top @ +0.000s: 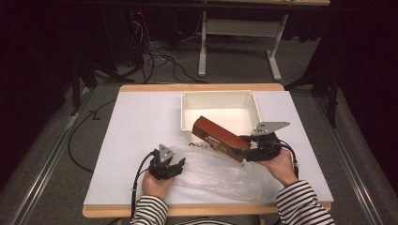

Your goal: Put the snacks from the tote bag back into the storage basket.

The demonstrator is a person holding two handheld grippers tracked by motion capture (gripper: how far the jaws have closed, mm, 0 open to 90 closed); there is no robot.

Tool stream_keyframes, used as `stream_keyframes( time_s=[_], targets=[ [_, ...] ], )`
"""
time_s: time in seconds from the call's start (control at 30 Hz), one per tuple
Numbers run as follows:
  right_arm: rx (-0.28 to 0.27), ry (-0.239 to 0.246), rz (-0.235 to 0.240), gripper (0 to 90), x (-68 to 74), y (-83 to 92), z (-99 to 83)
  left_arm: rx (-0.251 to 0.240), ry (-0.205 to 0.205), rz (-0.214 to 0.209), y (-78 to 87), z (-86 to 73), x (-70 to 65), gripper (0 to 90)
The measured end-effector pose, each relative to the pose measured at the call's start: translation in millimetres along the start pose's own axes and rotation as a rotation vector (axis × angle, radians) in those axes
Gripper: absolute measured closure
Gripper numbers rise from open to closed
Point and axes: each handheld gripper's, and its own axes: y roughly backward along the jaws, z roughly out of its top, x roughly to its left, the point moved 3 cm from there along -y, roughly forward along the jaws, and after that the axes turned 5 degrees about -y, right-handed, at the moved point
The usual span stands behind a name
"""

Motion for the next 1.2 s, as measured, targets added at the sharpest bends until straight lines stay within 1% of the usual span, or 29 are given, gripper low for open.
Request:
stream_keyframes(
  time_s=[0.13,0.2,0.27,0.33,0.37,0.43,0.5,0.6,0.8,0.87,1.0,1.07,1.13,1.2],
  targets=[
    [0.007,-0.01,-0.016,42.6,-5.5,-2.4,2.5,-0.004,0.001,-0.01,0.7,0.0,0.2,39.8],
    [0.0,-0.022,-0.022,42.6,-8.4,-3.6,4.4,-0.006,0.0,-0.015,0.8,0.0,0.2,39.6],
    [0.006,-0.024,-0.04,42.6,-13.2,-6.7,7.3,-0.009,-0.005,-0.017,1.2,-0.2,0.0,39.3],
    [0.009,-0.027,-0.041,42.6,-14.8,-8.0,8.2,-0.013,-0.005,-0.019,1.2,-0.2,-0.1,39.2],
    [0.014,-0.025,-0.05,42.6,-17.5,-10.3,10.1,-0.012,-0.004,-0.021,1.3,-0.2,0.1,38.8],
    [0.015,-0.025,-0.052,42.6,-18.6,-11.2,10.9,-0.015,-0.003,-0.022,1.7,-0.3,0.1,38.7],
    [0.015,-0.037,-0.052,42.6,-20.2,-13.0,12.2,-0.017,-0.002,-0.024,2.1,-0.3,0.2,38.7],
    [0.027,-0.037,-0.062,42.6,-23.5,-16.0,13.9,-0.027,0.004,-0.025,2.7,-0.4,0.8,38.7],
    [0.031,-0.048,-0.076,42.6,-28.4,-19.8,17.2,-0.027,0.009,-0.029,1.6,-0.3,0.8,39.4],
    [0.033,-0.044,-0.081,42.6,-30.3,-21.4,17.9,-0.016,0.006,-0.032,1.8,-0.4,1.4,39.6],
    [0.046,-0.054,-0.086,42.6,-32.7,-25.0,19.0,-0.017,0.006,-0.031,1.8,-0.4,1.3,39.5],
    [0.052,-0.044,-0.093,42.6,-34.5,-26.8,19.9,-0.022,0.009,-0.032,1.8,-0.4,1.2,39.3],
    [0.05,-0.057,-0.095,42.6,-35.3,-28.3,20.8,-0.024,0.007,-0.032,1.7,-0.4,1.1,39.3],
    [0.05,-0.056,-0.099,42.6,-37.4,-30.0,22.0,-0.023,0.007,-0.033,1.9,-0.4,1.1,39.3]
  ],
)
